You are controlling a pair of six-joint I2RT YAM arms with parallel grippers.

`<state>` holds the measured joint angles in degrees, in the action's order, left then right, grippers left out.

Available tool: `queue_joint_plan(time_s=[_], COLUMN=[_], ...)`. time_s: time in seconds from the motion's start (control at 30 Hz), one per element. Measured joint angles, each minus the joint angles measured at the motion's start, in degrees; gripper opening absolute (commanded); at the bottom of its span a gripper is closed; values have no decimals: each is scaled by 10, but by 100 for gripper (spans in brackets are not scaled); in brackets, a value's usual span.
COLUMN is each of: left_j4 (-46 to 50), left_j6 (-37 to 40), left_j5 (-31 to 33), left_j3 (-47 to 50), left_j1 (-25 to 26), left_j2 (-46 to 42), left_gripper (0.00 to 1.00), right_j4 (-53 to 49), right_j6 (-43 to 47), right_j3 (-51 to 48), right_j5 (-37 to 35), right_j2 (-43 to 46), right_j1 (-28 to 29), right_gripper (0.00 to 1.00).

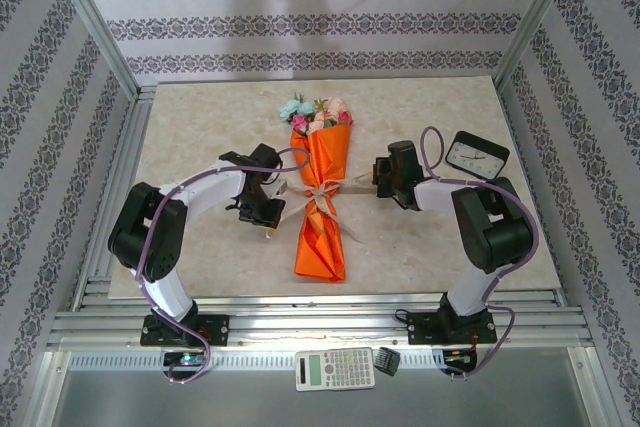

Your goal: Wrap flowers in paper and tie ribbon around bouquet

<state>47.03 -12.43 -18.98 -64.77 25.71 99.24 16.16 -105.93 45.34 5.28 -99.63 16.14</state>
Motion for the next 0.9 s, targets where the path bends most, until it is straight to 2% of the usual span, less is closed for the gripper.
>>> queue_joint_plan(time_s=[0.37, 0.9], left_j4=[-24, -51], left_j6=[-9, -37], left_j5=[-7, -50], left_j3=[7, 16], left_j1=[-17, -62], left_j2=[0, 0], left_gripper=[0, 0], right_j4=[0, -3], right_j6=[-2, 12], right_j3=[0, 15], right_j5=[1, 30], right_j2=[-8, -34], right_j1=[-24, -47], right_gripper=[0, 0])
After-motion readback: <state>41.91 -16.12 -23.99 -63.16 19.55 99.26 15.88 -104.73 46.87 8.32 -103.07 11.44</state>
